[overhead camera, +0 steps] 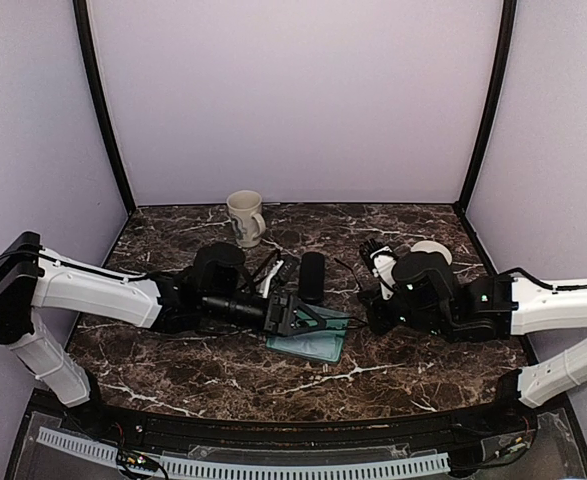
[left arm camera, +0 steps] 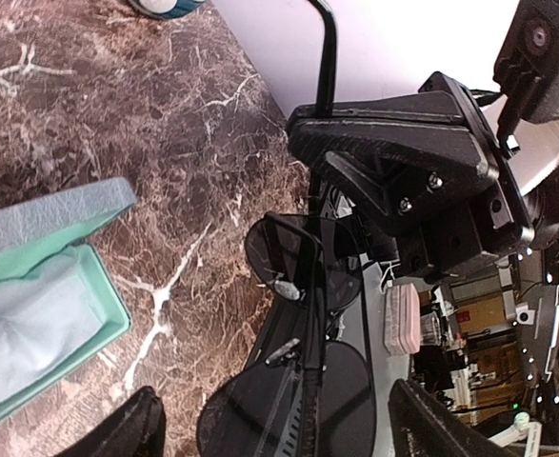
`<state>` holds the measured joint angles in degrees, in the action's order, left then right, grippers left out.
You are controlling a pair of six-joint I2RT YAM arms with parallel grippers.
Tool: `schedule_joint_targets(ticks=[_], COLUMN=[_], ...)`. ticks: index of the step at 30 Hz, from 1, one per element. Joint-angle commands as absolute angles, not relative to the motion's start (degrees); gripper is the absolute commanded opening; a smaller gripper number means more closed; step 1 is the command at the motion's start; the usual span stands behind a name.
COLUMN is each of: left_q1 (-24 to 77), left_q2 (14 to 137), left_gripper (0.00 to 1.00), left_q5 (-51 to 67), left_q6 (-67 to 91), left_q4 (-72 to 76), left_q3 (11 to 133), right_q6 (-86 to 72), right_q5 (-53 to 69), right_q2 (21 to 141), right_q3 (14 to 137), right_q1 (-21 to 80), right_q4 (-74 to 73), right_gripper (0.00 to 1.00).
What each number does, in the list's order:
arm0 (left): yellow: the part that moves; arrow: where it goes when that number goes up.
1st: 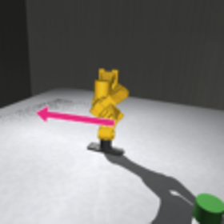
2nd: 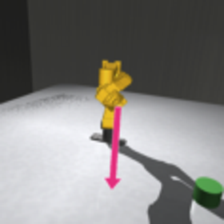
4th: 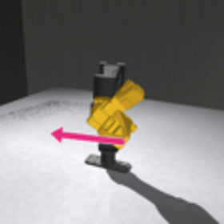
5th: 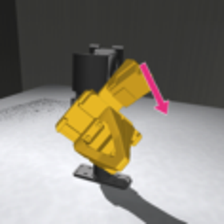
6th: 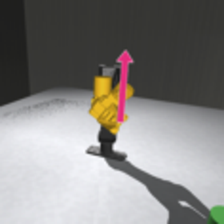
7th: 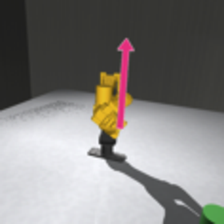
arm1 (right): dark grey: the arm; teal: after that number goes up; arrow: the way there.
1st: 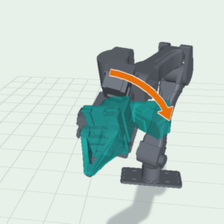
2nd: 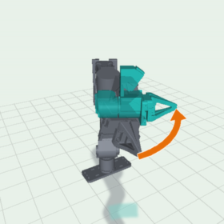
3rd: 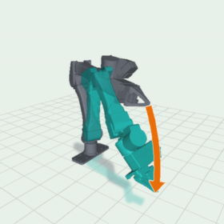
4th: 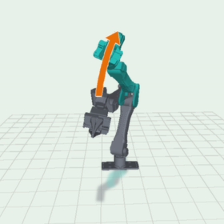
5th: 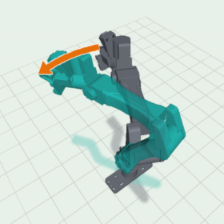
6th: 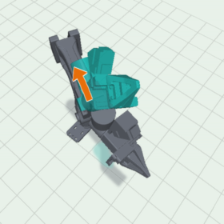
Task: Organize the sunglasses
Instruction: Pass from the right arm to the left
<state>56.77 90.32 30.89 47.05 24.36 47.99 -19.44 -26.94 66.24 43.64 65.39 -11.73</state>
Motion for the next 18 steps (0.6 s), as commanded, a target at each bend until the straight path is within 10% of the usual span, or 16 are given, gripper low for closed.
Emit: schedule_joint_targets(ticks=[1,18], left_q1=[56.69,57.48], left_q2=[90.27,91.77], left_gripper=[0.80,0.67], left_q5=[32.59,33.84], left_q6=[48.87,50.51], left_q4=[26.37,28.46], left_q3=[49.26,49.21], right_q6=[-19.22,-20.04], right_q5=[-28.54,-29.23], right_q2=[66.61,67.51], right_q3=[44.55,45.09], right_q1=[66.08,66.19], right_q4=[-9.29,-10.06], right_gripper=[0.00,0.00])
